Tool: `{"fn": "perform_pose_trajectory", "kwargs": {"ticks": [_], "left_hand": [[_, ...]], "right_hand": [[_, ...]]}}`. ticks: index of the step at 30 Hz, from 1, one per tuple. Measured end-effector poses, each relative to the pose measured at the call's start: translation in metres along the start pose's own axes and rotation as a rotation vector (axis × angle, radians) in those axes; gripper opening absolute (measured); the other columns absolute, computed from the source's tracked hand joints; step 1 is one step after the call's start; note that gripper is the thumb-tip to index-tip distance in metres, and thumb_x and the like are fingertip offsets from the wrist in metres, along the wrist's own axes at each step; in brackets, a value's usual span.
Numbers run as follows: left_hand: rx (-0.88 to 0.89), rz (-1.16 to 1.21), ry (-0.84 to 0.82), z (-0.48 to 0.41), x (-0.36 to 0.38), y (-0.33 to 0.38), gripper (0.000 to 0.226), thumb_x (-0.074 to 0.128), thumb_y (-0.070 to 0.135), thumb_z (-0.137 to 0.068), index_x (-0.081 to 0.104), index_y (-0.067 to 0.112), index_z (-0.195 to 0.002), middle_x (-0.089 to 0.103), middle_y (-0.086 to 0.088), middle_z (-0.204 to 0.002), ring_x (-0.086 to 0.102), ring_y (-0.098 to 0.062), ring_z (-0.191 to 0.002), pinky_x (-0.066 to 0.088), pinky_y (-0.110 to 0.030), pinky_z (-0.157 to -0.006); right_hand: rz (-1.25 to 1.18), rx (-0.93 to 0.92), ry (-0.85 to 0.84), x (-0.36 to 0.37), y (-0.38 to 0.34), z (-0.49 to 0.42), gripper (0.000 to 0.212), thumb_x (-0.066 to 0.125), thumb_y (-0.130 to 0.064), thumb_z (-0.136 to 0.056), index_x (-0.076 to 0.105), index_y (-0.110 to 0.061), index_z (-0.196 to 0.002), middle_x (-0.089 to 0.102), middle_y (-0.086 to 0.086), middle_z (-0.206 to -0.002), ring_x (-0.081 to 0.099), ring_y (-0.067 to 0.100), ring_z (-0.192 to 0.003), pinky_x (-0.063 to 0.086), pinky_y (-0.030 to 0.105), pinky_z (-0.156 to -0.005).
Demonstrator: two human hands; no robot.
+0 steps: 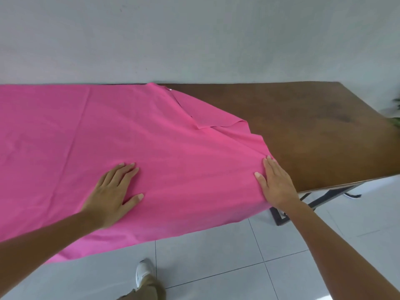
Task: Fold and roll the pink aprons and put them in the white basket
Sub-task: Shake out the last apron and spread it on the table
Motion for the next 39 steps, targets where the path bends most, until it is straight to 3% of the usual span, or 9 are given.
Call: {"fn": "perform_pose_trajectory", "kwargs": {"ticks": [6, 11, 16, 20, 23, 26, 30, 39], "left_hand": [[-0.022, 0.09, 0.028, -0.011, -0.003, 0.002, 0.078, 0.034, 0.071, -0.092, 0.044, 0.018, -0.149, 0.039, -0.002, -0.152, 0.034, -0.028, -0.142, 0.032, -0.051, -0.115], [-0.004, 0.157, 0.064, -0.052, -0.011, 0.0, 0.07, 0.038, 0.068, -0.092, 0.047, 0.024, -0.146, 0.039, -0.001, -0.15, 0.034, -0.028, -0.141, 0.031, -0.051, -0.113], [-0.039, 0.181, 0.081, -0.125, -0.011, -0.01, 0.071, 0.035, 0.069, -0.091, 0.046, 0.024, -0.145, 0.038, -0.004, -0.152, 0.032, -0.029, -0.143, 0.03, -0.052, -0.114], [-0.053, 0.161, 0.048, -0.187, -0.008, -0.022, 0.079, 0.028, 0.072, -0.09, 0.045, 0.021, -0.148, 0.038, -0.008, -0.154, 0.03, -0.033, -0.145, 0.031, -0.055, -0.115], [-0.06, 0.09, 0.01, -0.228, -0.006, -0.037, 0.08, 0.027, 0.072, -0.093, 0.04, 0.021, -0.153, 0.029, -0.011, -0.161, 0.02, -0.039, -0.15, 0.025, -0.057, -0.12], [-0.126, 0.063, -0.042, -0.258, -0.003, -0.061, 0.08, 0.028, 0.072, -0.093, 0.032, 0.024, -0.158, 0.017, -0.01, -0.167, 0.01, -0.039, -0.153, 0.017, -0.055, -0.123], [-0.119, 0.058, -0.069, -0.279, 0.004, -0.078, 0.092, 0.003, 0.082, -0.087, 0.024, 0.03, -0.16, 0.016, -0.006, -0.168, 0.011, -0.034, -0.153, 0.017, -0.052, -0.124], [-0.151, 0.087, -0.02, -0.28, 0.007, -0.078, 0.083, 0.007, 0.077, -0.09, 0.023, 0.035, -0.16, 0.016, 0.0, -0.168, 0.01, -0.028, -0.155, 0.015, -0.047, -0.126]], "right_hand": [[0.055, -0.025, 0.031, -0.019, -0.011, -0.014, 0.057, 0.041, -0.046, -0.103, 0.044, -0.008, -0.146, 0.047, 0.012, -0.149, 0.039, 0.031, -0.135, 0.039, 0.046, -0.109], [-0.09, -0.1, 0.262, -0.031, -0.036, -0.029, 0.036, 0.051, -0.032, -0.101, 0.06, -0.012, -0.13, 0.059, 0.009, -0.133, 0.048, 0.029, -0.124, 0.044, 0.048, -0.103], [-0.109, -0.22, 0.207, -0.025, -0.077, -0.06, 0.045, 0.046, -0.04, -0.101, 0.06, -0.014, -0.135, 0.054, 0.007, -0.143, 0.045, 0.028, -0.134, 0.037, 0.043, -0.114], [-0.065, -0.326, 0.074, -0.023, -0.114, -0.096, 0.055, 0.039, -0.048, -0.101, 0.046, -0.023, -0.149, 0.031, -0.003, -0.162, 0.025, 0.022, -0.148, 0.024, 0.042, -0.123], [-0.013, -0.362, 0.041, -0.023, -0.134, -0.123, 0.053, 0.046, -0.041, -0.103, 0.043, -0.023, -0.152, 0.019, -0.008, -0.167, 0.017, 0.021, -0.151, 0.02, 0.041, -0.124], [-0.014, -0.357, 0.029, -0.023, -0.141, -0.144, 0.049, 0.048, -0.037, -0.103, 0.049, -0.019, -0.148, 0.03, -0.007, -0.163, 0.023, 0.02, -0.148, 0.025, 0.043, -0.122], [-0.045, -0.398, 0.094, -0.028, -0.144, -0.164, 0.042, 0.049, -0.032, -0.098, 0.063, -0.014, -0.133, 0.057, -0.002, -0.143, 0.047, 0.021, -0.132, 0.042, 0.046, -0.109], [0.036, -0.286, 0.208, -0.069, -0.113, -0.251, 0.052, 0.056, -0.025, -0.1, 0.047, -0.001, -0.145, 0.043, 0.013, -0.151, 0.04, 0.031, -0.135, 0.039, 0.046, -0.113]]}}
Point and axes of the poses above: each hand's wrist, its own z-axis away from the middle knuckle, its own x-axis out of the palm, y = z × x, the point moved 3 cm from there along -z, towards the middle knuckle
